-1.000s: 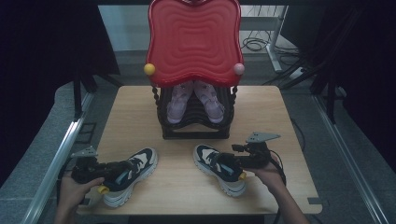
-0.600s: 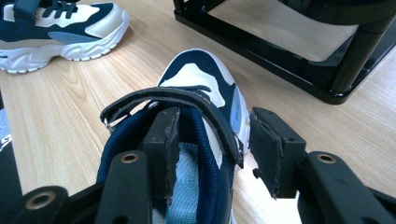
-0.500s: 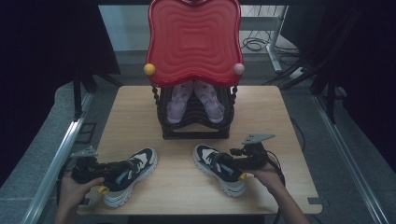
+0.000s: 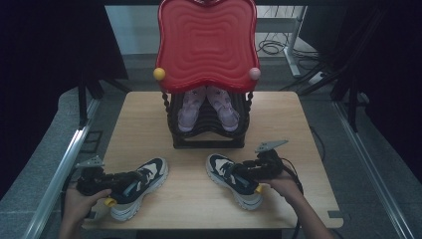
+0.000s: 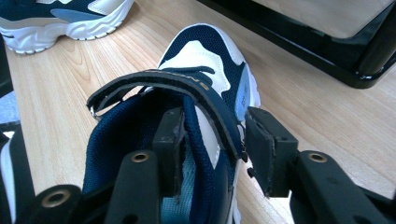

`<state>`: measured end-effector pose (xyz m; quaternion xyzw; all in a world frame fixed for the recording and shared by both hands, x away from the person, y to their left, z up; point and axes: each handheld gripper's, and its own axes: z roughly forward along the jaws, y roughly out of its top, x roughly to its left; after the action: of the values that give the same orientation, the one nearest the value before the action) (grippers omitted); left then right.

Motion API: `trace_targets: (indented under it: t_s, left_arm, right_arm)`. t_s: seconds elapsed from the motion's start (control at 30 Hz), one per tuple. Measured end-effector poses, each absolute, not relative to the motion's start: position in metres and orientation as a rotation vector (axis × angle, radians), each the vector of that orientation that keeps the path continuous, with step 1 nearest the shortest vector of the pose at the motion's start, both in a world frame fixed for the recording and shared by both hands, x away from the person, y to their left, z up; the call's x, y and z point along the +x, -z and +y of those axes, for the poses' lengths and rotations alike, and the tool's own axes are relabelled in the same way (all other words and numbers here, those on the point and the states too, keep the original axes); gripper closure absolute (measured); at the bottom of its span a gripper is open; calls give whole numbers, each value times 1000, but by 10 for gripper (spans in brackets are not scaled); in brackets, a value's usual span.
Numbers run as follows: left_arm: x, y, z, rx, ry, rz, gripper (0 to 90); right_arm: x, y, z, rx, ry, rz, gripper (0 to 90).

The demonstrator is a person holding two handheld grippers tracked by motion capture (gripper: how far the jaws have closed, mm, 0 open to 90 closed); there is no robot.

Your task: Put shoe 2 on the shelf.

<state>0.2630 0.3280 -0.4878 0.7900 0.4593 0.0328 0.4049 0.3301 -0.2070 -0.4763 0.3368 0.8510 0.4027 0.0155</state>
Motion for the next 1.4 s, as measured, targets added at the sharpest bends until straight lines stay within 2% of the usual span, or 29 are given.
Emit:
trace_targets:
  t_s: [0.3, 0.67, 1.4]
  left_arm:
    - [263, 488, 328, 1992, -83, 1160, 680]
    - [263, 488, 327, 1985, -100, 1172, 688]
    - [259, 477, 326, 1851, -134, 1155, 696]
  right_arm:
    - [336, 480, -207, 1062, -1280, 2678, 621]
    - [334, 476, -205, 1064, -1237, 2661, 722]
    - [307, 479, -247, 1195, -1456, 2386, 733]
